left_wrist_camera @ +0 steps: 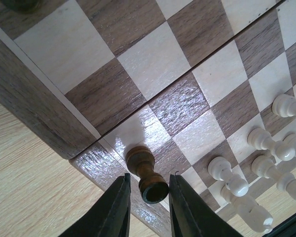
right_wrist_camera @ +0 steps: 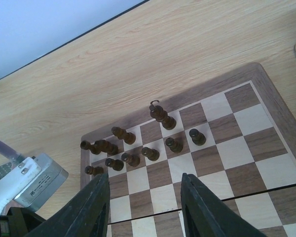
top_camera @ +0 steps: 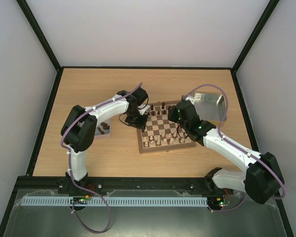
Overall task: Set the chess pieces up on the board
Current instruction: Place the chess piece on the chessboard, then pick up the chess piece from the chessboard.
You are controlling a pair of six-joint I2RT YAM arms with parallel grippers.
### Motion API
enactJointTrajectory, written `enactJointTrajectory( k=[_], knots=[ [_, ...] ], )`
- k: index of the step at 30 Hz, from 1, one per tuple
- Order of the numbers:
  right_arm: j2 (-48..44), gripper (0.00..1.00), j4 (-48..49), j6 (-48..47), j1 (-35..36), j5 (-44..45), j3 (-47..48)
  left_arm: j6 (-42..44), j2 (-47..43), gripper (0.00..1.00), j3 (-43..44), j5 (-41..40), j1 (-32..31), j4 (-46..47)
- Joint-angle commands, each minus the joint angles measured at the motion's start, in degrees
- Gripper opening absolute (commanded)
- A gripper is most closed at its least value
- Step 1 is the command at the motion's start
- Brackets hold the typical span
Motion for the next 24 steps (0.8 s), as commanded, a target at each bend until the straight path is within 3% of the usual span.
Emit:
enactJointTrajectory(
  k=[1, 10, 16, 24],
  knots=[
    [-0.8, 0.39, 1.1, -0.8, -0.2, -1.3, -0.3, -1.4, -1.2, 0.27, 0.1, 0.9, 0.2, 0.7],
    [5.0, 0.49, -0.9, -6.0, 1.0, -12.5, 3.1, -9.0, -14.6, 0.37, -13.0, 3.5, 6.8, 14.8],
    [15.9, 0.57, -5.4, -11.0, 8.8, -11.0, 11.2, -16.7, -27.1, 0.39, -24.8, -2.3, 17.3, 24.4],
    [28.3, 0.53, -10.9, -12.5, 13.7, -8.8, 20.0, -17.7, -36.8, 0.43, -34.1, -3.7, 28.6, 26.9]
  ],
)
